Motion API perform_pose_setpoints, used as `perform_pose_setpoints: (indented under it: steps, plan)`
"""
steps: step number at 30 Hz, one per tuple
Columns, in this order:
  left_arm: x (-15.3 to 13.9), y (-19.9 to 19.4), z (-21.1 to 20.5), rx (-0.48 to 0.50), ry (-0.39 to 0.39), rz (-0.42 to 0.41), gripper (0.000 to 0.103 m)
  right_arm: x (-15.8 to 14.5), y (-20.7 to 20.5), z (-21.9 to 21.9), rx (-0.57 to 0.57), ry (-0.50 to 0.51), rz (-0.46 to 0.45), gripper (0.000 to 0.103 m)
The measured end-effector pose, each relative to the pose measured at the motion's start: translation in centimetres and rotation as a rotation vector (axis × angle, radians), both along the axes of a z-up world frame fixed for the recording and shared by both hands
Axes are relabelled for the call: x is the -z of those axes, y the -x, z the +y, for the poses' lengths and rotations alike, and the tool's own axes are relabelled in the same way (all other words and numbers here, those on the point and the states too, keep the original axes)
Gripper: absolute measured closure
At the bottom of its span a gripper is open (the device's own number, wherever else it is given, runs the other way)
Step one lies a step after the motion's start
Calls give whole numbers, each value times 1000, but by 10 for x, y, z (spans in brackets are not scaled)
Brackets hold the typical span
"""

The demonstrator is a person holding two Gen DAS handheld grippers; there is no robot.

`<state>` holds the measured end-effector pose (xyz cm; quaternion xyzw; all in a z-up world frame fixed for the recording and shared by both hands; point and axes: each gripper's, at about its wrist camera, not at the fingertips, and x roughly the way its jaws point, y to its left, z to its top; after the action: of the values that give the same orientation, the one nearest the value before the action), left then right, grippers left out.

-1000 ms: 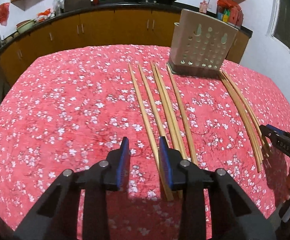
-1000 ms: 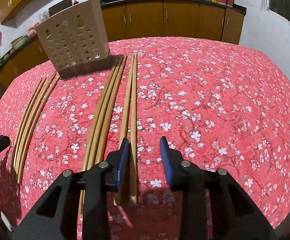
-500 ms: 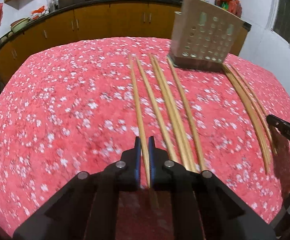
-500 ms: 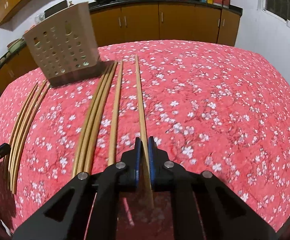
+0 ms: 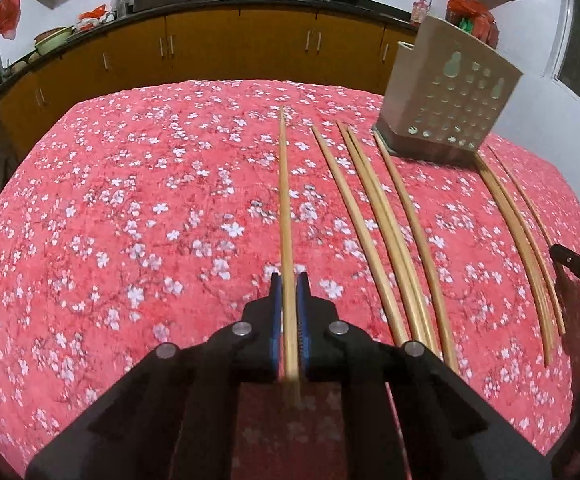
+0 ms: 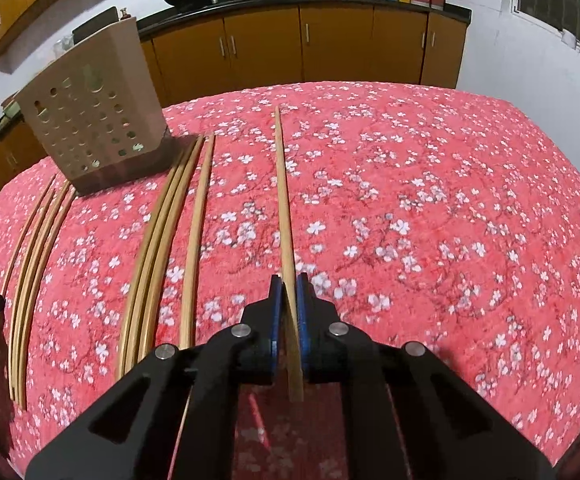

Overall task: Organize utensils
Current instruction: 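Lift the held chopstick upright with the left tool while the right tool lifts its chopstick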

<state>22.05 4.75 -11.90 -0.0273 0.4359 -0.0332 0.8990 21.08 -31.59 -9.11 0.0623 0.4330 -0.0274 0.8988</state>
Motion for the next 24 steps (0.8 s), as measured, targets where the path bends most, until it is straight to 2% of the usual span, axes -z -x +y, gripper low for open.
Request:
perform_pose_setpoints:
  steps: [13, 20, 24]
  plan:
    - [-9, 20, 2, 13, -17, -6, 95, -10, 10, 1, -4, -11, -31, 95]
    - [-45, 28, 8, 12, -17, -91, 95, -51, 24, -4, -6, -18, -150, 95]
    - [-66, 31, 9, 11, -19, -144, 95, -65, 27, -3, -11, -13, -187, 95]
